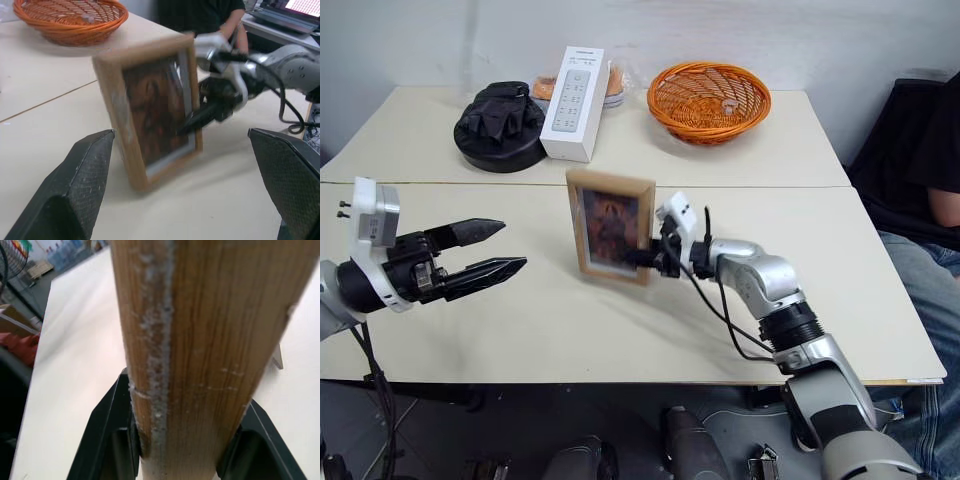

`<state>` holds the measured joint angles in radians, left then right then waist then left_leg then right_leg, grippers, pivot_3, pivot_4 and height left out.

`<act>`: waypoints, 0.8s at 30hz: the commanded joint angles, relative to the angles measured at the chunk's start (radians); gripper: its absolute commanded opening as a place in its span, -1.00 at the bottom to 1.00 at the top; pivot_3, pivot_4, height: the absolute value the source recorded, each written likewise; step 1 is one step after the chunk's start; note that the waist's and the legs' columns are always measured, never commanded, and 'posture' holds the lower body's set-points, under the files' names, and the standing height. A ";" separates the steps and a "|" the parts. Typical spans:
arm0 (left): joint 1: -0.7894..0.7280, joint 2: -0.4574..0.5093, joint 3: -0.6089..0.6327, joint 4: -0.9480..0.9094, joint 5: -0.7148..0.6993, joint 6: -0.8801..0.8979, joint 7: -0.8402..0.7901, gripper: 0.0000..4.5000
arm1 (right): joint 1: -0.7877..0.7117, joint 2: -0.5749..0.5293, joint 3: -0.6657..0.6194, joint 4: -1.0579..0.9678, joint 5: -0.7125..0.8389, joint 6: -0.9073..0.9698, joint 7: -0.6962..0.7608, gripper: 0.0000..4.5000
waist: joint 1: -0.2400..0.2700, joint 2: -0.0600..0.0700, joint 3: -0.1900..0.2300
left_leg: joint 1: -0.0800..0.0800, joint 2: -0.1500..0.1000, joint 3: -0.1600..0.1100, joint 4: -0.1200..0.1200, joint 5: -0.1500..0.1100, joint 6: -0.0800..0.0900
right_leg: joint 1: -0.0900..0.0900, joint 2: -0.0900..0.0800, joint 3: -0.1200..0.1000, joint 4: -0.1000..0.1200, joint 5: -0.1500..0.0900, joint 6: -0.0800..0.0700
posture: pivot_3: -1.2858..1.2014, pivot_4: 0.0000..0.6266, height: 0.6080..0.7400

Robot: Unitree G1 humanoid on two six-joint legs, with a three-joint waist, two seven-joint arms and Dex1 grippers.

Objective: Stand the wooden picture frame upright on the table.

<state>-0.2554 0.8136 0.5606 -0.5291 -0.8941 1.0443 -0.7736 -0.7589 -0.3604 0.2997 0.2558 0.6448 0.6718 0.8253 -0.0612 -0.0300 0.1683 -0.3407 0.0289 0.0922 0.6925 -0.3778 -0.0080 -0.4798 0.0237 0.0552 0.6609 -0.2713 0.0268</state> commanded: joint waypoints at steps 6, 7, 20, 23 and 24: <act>-0.040 0.109 -0.077 0.067 -0.003 -0.080 -0.082 1.00 | 0.017 0.013 -0.068 -0.064 -0.011 0.183 -0.013 0.28 | 0.000 -0.001 0.000 | 0.002 -0.001 0.000 0.000 0.000 -0.001 | 0.001 0.000 0.000 0.000 0.000 0.000 | 0.03 -0.52 1.00; -0.038 0.116 -0.081 0.071 -0.002 -0.089 -0.091 1.00 | 0.026 0.006 -0.070 -0.084 -0.012 0.192 -0.005 0.44 | 0.000 -0.001 0.000 | 0.001 0.000 0.000 -0.001 0.000 0.000 | 0.001 0.000 0.000 0.000 0.000 0.000 | 0.03 -0.52 1.00; -0.038 0.160 -0.115 0.168 0.045 -0.214 -0.181 1.00 | 0.199 -0.447 -0.365 -0.444 0.101 0.084 0.341 1.00 | 0.007 0.000 0.001 | -0.001 -0.002 0.000 -0.001 -0.001 0.002 | 0.001 0.000 0.001 -0.003 0.000 0.001 | 0.03 -0.52 1.00; -0.047 0.169 -0.103 0.190 0.050 -0.232 -0.182 1.00 | 0.207 -0.523 -0.432 -0.475 0.182 0.144 0.401 1.00 | 0.004 0.000 0.001 | 0.002 0.000 0.001 -0.002 -0.003 0.006 | 0.002 0.002 0.001 -0.003 0.000 0.001 | 0.03 -0.52 1.00; -0.051 0.176 -0.104 0.201 0.063 -0.245 -0.180 1.00 | 0.212 -0.532 -0.441 -0.485 0.196 0.154 0.406 1.00 | 0.004 -0.001 0.001 | 0.003 0.000 0.000 -0.002 -0.004 0.007 | 0.003 0.002 0.001 -0.003 0.000 0.001 | 0.03 -0.52 1.00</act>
<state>-0.2891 0.9634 0.4239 -0.3364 -0.8492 0.8320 -0.9511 -0.5569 -0.8889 -0.1255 -0.1901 0.7853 0.7965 1.2030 -0.0576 -0.0307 0.1689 -0.3363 0.0290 0.0926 0.6898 -0.3814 -0.0013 -0.4762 0.0263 0.0561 0.6581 -0.2712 0.0276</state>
